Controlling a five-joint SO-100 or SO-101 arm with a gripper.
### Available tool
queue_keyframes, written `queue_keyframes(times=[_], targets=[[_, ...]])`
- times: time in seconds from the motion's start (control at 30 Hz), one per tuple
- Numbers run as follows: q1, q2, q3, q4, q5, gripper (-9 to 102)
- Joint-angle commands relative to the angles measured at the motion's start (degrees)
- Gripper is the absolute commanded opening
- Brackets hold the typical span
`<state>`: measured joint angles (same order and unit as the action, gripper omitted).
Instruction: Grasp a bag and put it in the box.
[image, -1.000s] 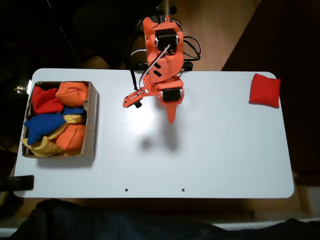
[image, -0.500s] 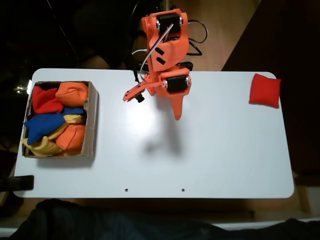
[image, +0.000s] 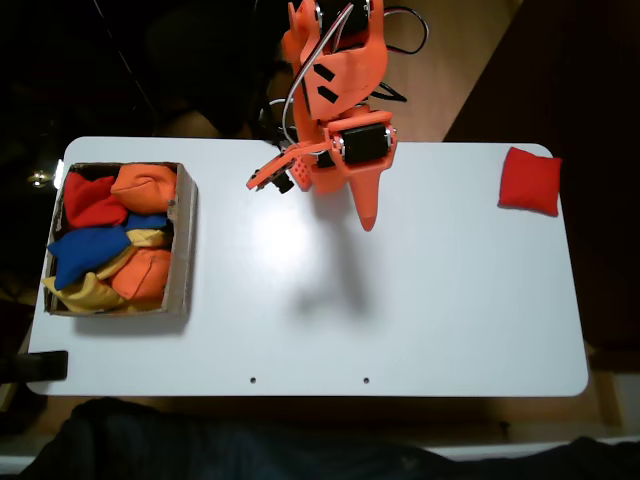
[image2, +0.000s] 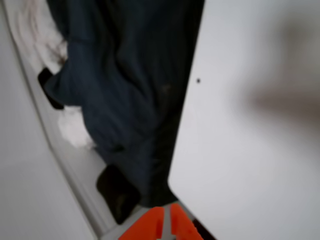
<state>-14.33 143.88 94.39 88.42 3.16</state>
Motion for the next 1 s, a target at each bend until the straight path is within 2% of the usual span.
queue_keyframes(times=[0.0,0.43,0.97], targets=[[-0.35,-1.67,-5.80,0.97,0.26,0],[-2.20,-10.20,-20.57,4.75,0.70,0],[-10.81,-19.86,-31.64,3.16,-10.02,0]])
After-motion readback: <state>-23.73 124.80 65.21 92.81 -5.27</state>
